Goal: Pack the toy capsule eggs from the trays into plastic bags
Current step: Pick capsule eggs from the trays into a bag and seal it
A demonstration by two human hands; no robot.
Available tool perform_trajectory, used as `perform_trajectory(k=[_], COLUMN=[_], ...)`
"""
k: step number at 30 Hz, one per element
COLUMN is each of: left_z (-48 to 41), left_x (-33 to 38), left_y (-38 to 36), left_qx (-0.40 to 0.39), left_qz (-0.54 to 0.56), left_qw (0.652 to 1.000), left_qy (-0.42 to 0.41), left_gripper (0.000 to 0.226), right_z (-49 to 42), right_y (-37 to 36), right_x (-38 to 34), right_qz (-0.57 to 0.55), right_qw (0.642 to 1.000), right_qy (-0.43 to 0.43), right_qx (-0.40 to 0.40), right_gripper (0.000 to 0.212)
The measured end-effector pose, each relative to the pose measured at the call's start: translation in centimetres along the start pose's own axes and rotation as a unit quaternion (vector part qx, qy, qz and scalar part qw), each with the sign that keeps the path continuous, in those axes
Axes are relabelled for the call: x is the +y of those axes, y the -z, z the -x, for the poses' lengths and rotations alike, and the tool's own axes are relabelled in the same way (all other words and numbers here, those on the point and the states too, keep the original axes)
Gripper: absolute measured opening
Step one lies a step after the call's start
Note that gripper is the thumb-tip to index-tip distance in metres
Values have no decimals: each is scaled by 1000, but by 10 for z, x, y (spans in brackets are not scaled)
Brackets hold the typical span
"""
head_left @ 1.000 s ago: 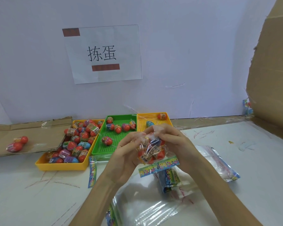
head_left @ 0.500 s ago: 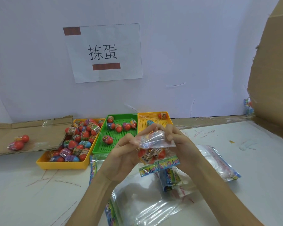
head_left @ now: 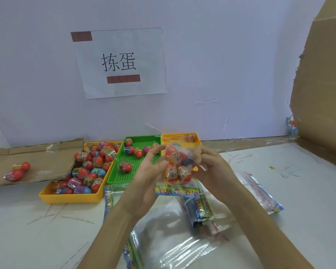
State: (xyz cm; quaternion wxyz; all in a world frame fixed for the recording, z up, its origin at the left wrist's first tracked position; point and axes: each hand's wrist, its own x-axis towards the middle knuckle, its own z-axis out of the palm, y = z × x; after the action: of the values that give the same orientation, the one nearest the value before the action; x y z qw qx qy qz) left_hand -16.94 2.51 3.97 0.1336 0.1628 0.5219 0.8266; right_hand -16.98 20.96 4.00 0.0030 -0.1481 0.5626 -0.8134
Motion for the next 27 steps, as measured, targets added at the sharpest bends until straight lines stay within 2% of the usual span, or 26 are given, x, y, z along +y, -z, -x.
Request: perform_trajectory(k=[3,4,8,12,17,22,23,26,27], left_z=[3,4,5,9,10,8,8,6,6], left_x=[-6,-6,-4,-5,-5,-6,-6,-7,-6], left_y=[1,1,3,2,0,1,1,2,1], left_qx=[-23,-25,-14,-25,-53,-48,-39,-13,-11], left_qz=[-44,-55,-62,-6,74,43,38,19,8], left_qw=[999,998,998,1000,996,998,998,1000,1000], left_qy=[-15,-19,-13,-6,-10,-19,-14,-10,-12], left_gripper=[64,67,52,28,28,21,24,57,57], right_z=[-1,-1,0,0,2,1,1,0,1], right_y=[-4,-5,-5,-5,-5,-3,-3,-5,-5], right_x=[0,1,3,2,-1,0,0,-1,-1], right_qz=[74,95,137,111,50,60,66,91,97], right_qw=[997,995,990,992,997,996,996,994,993], right_qy=[14,18,35,34,36,43,45,47,45], right_qx=[6,3,-11,-45,-54,-50,-49,-44,-42], right_gripper=[42,43,44,37,32,31,31,31,30])
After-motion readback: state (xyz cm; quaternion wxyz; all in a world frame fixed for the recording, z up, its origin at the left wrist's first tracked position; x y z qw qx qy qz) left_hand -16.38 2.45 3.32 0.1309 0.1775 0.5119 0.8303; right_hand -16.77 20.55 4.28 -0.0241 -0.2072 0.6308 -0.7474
